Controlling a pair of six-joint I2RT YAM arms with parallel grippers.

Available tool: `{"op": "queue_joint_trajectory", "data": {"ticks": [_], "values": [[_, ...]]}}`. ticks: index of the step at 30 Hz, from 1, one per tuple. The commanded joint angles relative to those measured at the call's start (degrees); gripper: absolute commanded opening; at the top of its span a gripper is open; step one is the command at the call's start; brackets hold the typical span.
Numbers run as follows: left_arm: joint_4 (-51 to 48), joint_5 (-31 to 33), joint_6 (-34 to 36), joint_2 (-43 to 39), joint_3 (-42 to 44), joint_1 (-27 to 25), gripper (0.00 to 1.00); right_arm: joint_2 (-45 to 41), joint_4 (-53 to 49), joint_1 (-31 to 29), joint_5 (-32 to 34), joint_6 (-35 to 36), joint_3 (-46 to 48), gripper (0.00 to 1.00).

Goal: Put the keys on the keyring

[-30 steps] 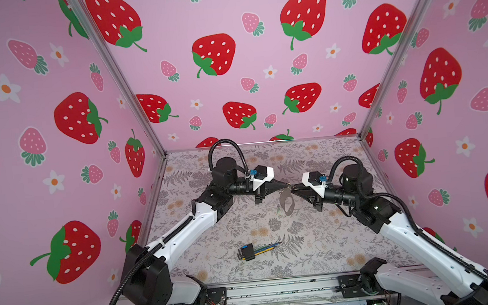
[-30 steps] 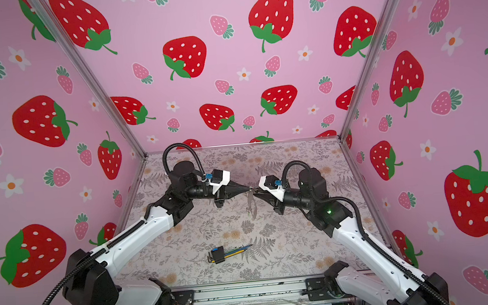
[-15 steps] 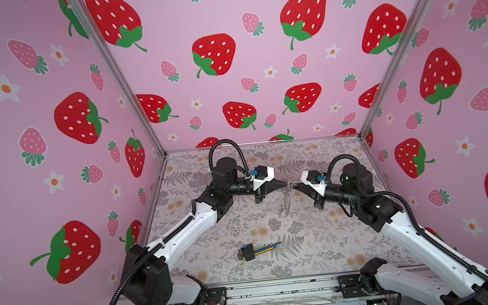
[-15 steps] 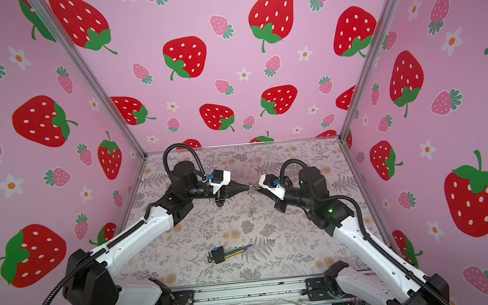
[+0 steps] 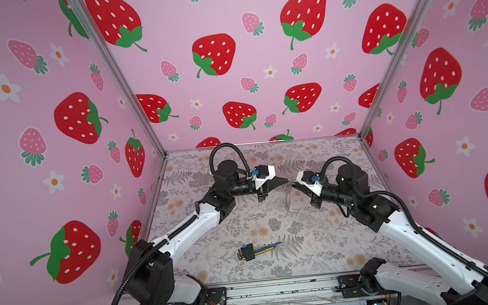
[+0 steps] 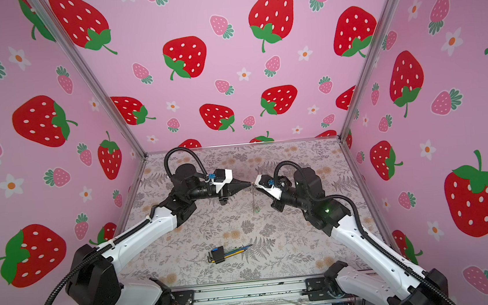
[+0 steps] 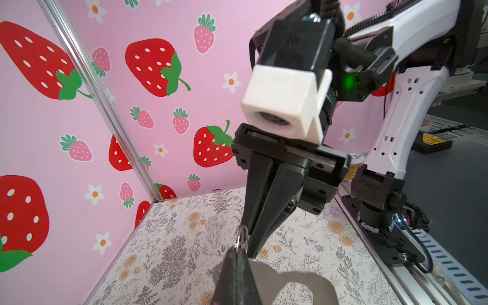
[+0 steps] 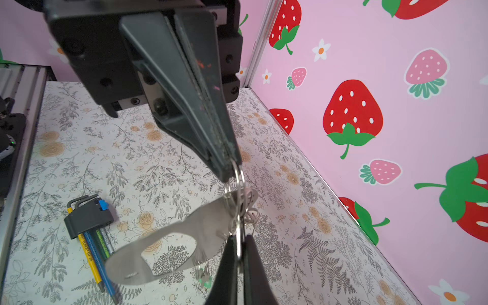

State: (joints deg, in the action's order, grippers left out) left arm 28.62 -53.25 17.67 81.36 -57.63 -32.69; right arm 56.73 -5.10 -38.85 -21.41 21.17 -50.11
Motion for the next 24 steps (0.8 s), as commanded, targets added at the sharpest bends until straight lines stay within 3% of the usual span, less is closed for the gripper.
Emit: {"op": "queue_joint_trajectory", "data": {"ticks": [1, 5, 10, 13, 18, 24], "values": [[6.88, 2.42, -1.88, 0.37, 0.1, -0.42, 0.0, -1.64, 3.87, -1.17, 3.0, -0.31, 1.65, 0.0], [9.64, 3.28, -3.49, 0.91, 0.8, -0.51, 0.0, -1.31, 4.32, -1.75, 4.35, -0.56, 2.23, 0.03], [8.75, 1.94, -3.61, 0.74, 0.88, -0.29, 0.0, -2.88, 2.23, -1.73, 6.52, 0.39, 2.02, 0.25], [6.31, -0.23, -2.74, 0.51, 0.36, 0.08, 0.0, -5.87, 1.06, -1.35, 6.26, 2.23, 2.28, 0.3], [-1.02, -3.36, 1.72, -0.45, -0.99, 0.1, 0.0, -8.01, -1.39, 0.03, 1.77, 3.62, 0.21, 0.31], [-6.63, -5.19, 5.45, -1.47, -1.61, 0.19, 0.0, -5.17, -4.69, 0.97, -6.44, 3.66, -3.91, 0.23]]}}
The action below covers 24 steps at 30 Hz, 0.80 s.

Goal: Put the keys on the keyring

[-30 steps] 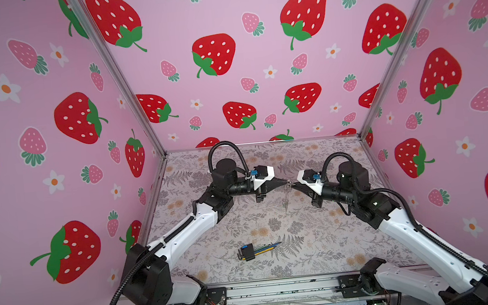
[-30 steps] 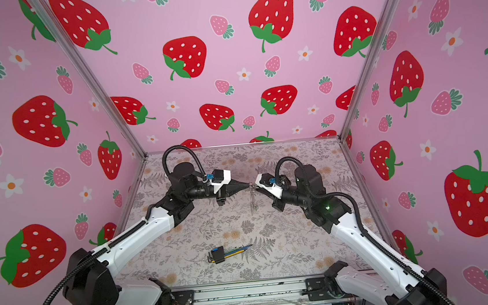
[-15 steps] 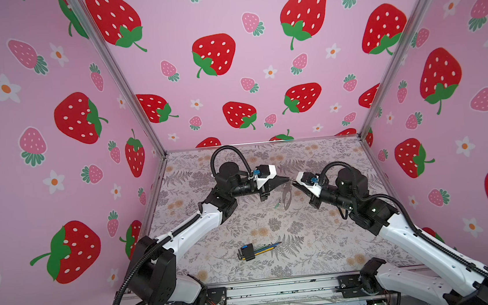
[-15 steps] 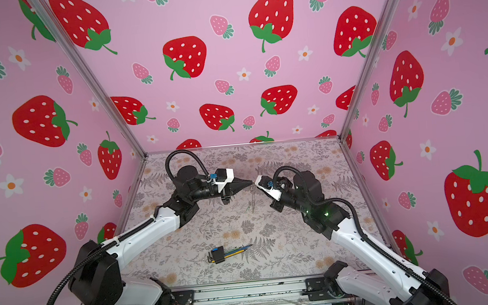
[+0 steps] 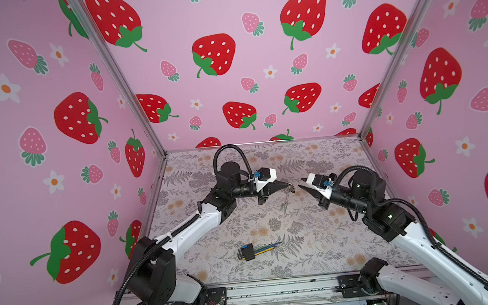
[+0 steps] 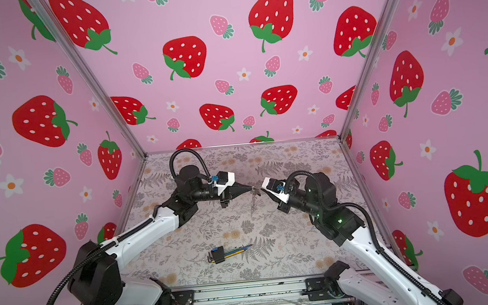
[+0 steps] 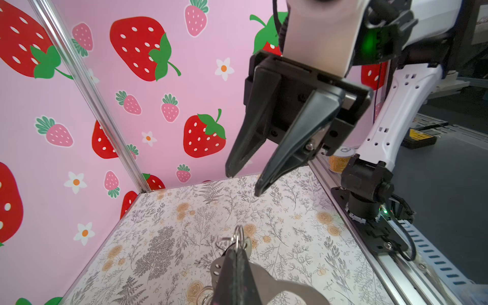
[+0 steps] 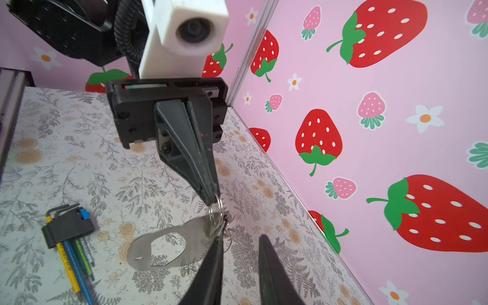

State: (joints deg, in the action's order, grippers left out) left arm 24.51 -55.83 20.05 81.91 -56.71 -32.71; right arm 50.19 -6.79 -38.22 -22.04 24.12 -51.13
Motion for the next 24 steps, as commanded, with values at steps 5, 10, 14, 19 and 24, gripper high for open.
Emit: {"op": "queue_joint_trajectory", "data": {"ticks": [5, 10, 14, 19, 24], "values": [[-4.94, -2.7, 4.99, -2.87, -2.64, 0.2, 0.0, 4.77, -5.19, 0.34, -10.54, 0.53, -4.41, 0.18], [-7.56, -3.01, 6.99, -3.42, -3.19, 0.21, 0.0, 6.44, -7.6, 0.45, -11.27, 0.75, -4.96, 0.15], [-8.48, -3.28, 8.0, -3.69, -3.2, 0.19, 0.0, 6.37, -7.27, 0.59, -10.81, 0.67, -4.52, 0.14], [-9.59, -3.58, 8.74, -3.71, -3.49, 0.2, 0.0, 7.12, -7.07, 0.79, -11.33, 0.39, -4.59, 0.12], [-9.9, -3.66, 9.15, -3.79, -3.66, 0.24, 0.0, 7.67, -6.86, 0.86, -11.77, 0.17, -4.5, 0.12]]}}
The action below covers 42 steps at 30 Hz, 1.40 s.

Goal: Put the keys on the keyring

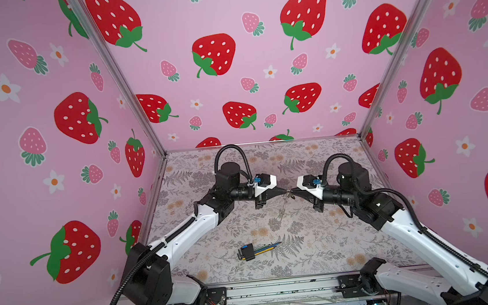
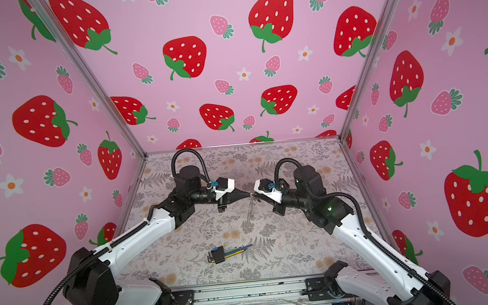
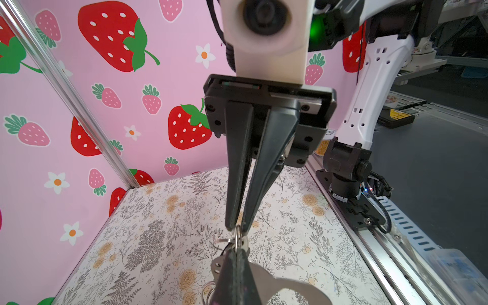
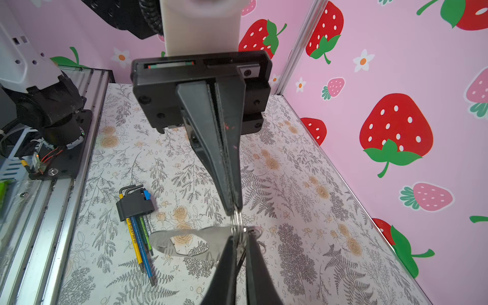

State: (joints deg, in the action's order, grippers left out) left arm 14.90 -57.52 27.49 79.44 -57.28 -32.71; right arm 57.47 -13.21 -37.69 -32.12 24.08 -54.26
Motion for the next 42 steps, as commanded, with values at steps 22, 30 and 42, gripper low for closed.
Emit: {"op": "queue_joint_trajectory", "data": {"ticks": [22, 30, 42], "values": [[-15.99, 2.74, 11.88, -2.27, -7.97, 0.1, 0.21, 1.61, -1.01, 0.6, -2.96, -1.15, -1.67, 0.0], [-34.55, 17.52, 26.19, -5.65, -13.29, -1.66, 0.3, 5.01, -7.67, 0.69, -2.55, -1.37, -5.26, 0.0], [-40.56, 35.72, 32.66, -3.18, -18.56, -10.63, 0.3, 8.44, -15.43, 0.62, -1.73, -2.33, -11.02, 0.0]]}}
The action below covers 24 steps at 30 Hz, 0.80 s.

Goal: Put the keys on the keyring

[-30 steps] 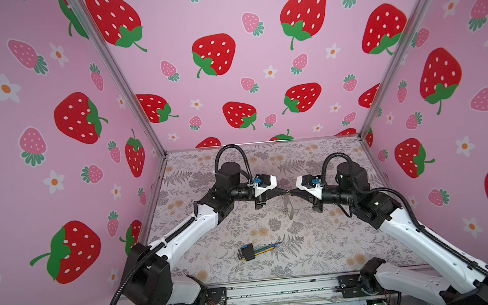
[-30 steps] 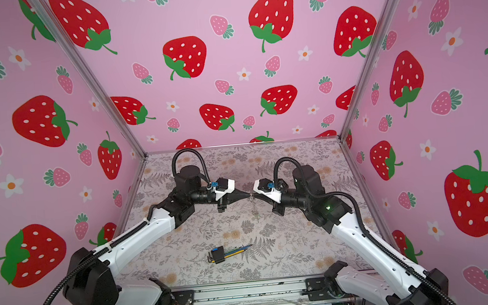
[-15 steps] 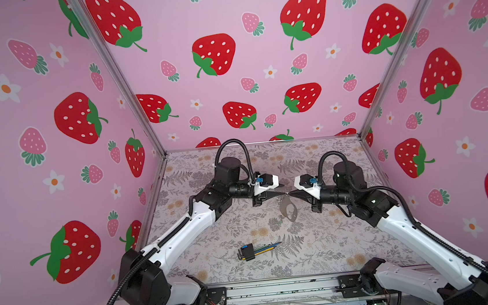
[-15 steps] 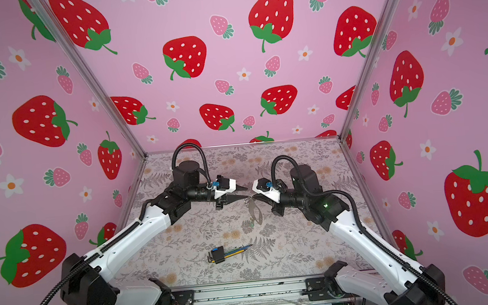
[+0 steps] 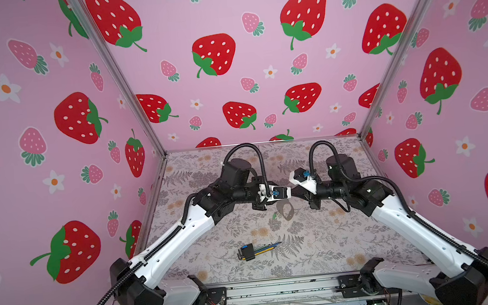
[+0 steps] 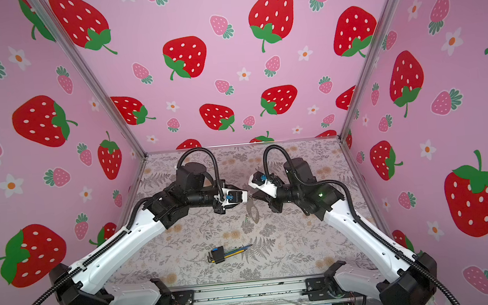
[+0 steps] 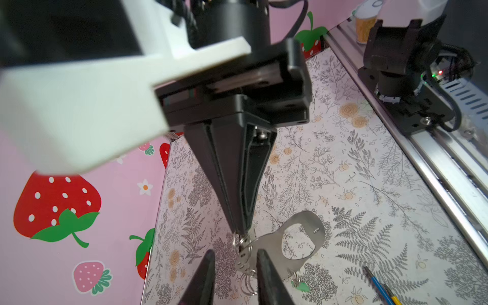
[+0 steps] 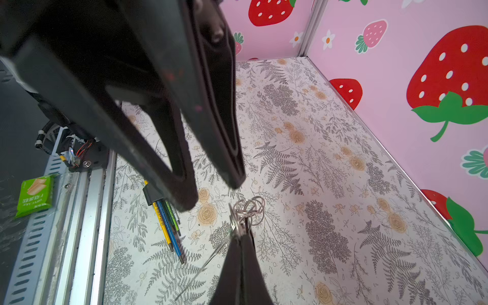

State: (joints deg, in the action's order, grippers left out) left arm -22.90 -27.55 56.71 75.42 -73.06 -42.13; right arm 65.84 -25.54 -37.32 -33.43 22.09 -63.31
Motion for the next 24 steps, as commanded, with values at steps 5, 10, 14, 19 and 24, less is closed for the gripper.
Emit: {"op": "queue_joint_trajectory", "data": {"ticks": [5, 10, 14, 19, 24], "values": [[-2.93, 10.48, 3.67, 1.9, -4.4, -3.3, 0.28, 0.17, -3.9, 0.23, -0.21, -0.42, -2.17, 0.0], [-3.58, 12.26, 3.87, 2.7, -5.42, -4.1, 0.26, 0.1, -3.83, 0.23, 0.03, -0.51, -2.26, 0.0], [-3.58, 12.01, 3.5, 3.02, -5.64, -4.36, 0.24, 0.14, -3.46, 0.23, 0.45, -0.6, -2.25, 0.0], [-3.8, 11.91, 3.32, 3.69, -6.04, -4.8, 0.24, 0.09, -2.9, 0.23, 0.66, -0.69, -2.07, 0.0], [-3.31, 11.47, 2.66, 4.47, -6.32, -5.18, 0.23, -0.19, -1.18, 0.23, 0.89, -1.67, -1.64, 0.0]]}}
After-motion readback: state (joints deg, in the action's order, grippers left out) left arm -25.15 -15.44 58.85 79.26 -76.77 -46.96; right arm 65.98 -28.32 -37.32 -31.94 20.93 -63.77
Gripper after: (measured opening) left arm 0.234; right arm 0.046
